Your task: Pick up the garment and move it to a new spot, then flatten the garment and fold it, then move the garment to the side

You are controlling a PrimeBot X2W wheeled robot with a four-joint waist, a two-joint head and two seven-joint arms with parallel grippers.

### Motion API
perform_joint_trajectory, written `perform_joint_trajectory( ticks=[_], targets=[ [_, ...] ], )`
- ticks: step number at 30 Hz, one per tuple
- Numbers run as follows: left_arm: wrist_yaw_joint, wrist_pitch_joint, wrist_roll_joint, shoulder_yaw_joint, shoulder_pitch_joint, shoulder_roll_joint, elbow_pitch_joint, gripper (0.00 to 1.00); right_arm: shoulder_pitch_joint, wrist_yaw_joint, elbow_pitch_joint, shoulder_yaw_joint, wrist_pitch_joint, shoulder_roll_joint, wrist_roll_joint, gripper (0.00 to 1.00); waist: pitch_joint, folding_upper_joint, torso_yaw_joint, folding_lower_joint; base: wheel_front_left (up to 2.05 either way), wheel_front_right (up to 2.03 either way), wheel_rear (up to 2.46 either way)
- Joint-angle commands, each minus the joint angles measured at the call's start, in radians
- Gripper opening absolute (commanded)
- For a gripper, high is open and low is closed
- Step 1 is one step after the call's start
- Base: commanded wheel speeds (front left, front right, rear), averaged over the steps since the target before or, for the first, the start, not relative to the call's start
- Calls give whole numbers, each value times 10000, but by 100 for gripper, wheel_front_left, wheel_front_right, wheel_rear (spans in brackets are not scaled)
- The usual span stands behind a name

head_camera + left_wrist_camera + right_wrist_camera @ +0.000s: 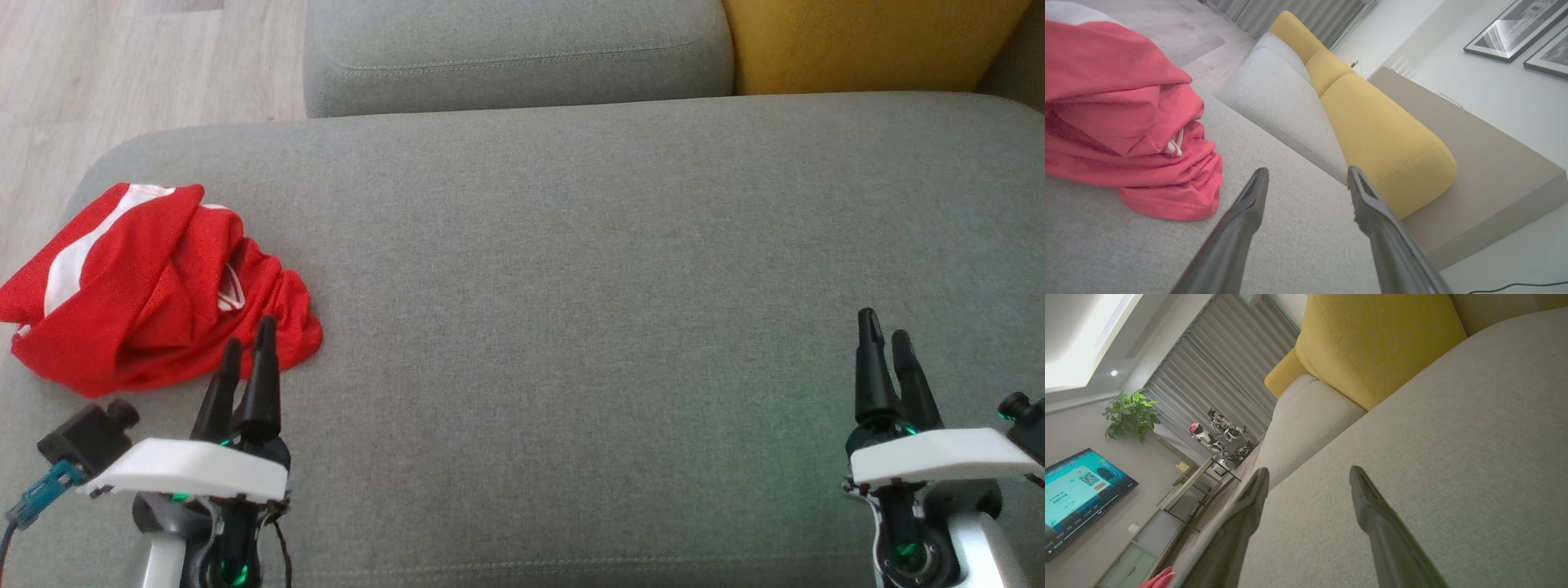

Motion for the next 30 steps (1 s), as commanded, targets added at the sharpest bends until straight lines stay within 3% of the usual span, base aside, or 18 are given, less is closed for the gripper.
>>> perform_joint_trajectory(
  ticks=[1,30],
  targets=[
    [27,-108,255,136,-488,238,-422,100,-578,41,-347,146,-118,-178,-267,100,0,0,6,0,0,0,0],
    [646,-956,3756,-783,-225,815,-507,100,-351,59,11,478,-770,73,-4235,100,-65,0,23,0,0,0,0]
  ],
)
